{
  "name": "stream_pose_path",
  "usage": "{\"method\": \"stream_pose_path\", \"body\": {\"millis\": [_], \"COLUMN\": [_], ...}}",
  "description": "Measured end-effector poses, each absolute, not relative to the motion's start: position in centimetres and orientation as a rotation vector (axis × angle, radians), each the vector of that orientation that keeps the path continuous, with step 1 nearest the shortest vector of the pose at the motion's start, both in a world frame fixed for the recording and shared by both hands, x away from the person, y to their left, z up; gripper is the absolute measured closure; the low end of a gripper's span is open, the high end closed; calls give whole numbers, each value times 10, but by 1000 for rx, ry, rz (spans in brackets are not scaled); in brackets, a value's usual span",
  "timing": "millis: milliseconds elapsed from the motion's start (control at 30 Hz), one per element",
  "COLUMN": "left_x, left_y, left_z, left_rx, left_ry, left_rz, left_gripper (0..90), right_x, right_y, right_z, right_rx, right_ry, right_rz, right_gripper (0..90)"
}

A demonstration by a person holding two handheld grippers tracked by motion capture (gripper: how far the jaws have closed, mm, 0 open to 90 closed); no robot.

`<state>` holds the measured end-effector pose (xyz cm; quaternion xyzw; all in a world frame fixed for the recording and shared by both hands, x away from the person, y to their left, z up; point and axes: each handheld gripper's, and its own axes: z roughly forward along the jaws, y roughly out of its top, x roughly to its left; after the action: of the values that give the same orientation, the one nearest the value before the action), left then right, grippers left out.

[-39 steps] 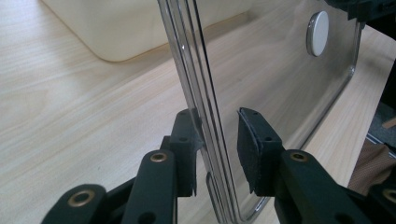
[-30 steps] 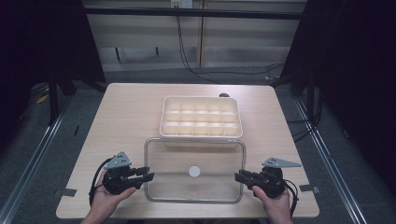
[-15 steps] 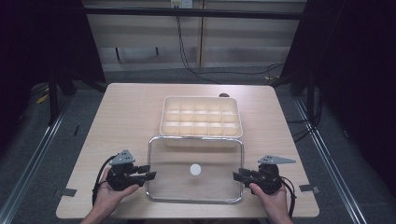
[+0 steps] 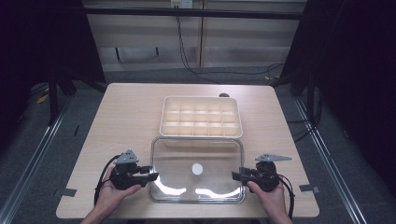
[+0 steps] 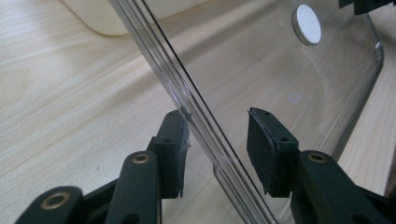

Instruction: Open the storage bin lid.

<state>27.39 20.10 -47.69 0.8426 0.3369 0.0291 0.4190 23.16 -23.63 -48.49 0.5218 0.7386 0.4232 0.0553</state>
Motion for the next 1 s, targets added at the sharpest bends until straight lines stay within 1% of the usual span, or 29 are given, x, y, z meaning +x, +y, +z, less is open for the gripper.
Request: {"method": "stream_pose_path", "body": {"millis": [200, 667, 933, 1000], "left_x": [275, 280, 280, 281], "left_y": [200, 198, 195, 194], "left_z": [-480, -485, -488, -488], "left_rx": [2129, 2156, 2177, 2189], "left_ry": [839, 864, 872, 870], "left_rz": [43, 34, 19, 21], "left_gripper": [569, 553, 520, 499], "right_x": [233, 237, 237, 237], "right_y": [-237, -233, -232, -231], "right_z": [-488, -495, -495, -495], "right_rx": [1620, 1656, 1636, 1638], "right_ry": [2250, 2294, 2277, 2270], "right_rz": [1259, 1203, 1155, 1141], "right_gripper": [486, 419, 404, 407]}}
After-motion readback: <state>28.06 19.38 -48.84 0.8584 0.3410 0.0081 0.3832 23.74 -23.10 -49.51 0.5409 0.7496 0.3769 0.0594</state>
